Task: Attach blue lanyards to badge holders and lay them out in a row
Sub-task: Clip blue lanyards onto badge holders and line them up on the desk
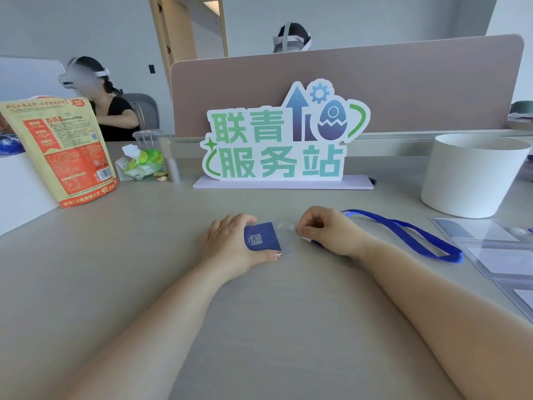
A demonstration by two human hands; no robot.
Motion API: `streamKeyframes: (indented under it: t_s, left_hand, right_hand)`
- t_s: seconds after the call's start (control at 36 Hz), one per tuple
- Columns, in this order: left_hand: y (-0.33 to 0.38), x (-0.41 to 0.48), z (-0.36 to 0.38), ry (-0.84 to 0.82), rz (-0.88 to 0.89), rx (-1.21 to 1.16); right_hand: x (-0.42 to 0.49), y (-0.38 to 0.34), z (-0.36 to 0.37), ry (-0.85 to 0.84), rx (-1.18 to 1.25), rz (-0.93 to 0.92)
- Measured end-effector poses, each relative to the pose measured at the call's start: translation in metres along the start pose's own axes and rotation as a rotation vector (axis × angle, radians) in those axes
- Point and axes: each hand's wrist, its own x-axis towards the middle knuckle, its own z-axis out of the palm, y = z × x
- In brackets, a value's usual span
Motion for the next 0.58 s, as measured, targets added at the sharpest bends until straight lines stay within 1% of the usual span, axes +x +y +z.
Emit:
streamKeyframes:
  t_s: [0.08, 0.22, 0.36, 0.47, 0.58]
  left_hand:
    - [-0.0009, 0.0005, -0.0008, 0.031, 0.015, -0.015]
    - [0.0004, -0.0015, -0.0017, 0.022, -0.010, -0.069]
    - [0.0037, -0.0034, -0.0037, 0.049, 0.023, -0.124]
    - [0.0048, -0.0045, -0.0032, 0.062, 0.050, -0.118]
    - [0.0050, -0.0042, -0.0039, 0.075, 0.061, -0.118]
  right_hand:
    - [0.0010, -0.0001, -0.0043, 0.023, 0.054, 0.056]
    - [0.0021, 0.0013, -0.0050, 0.036, 0.066, 0.103]
    - [0.0020, 0.0011, -0.0056, -0.013, 0.089, 0.097]
    - [0.0015, 0.0003, -0.0060, -0.021, 0.083, 0.080]
    - [-0.0009, -0.0033, -0.0076, -0.082, 0.062, 0.054]
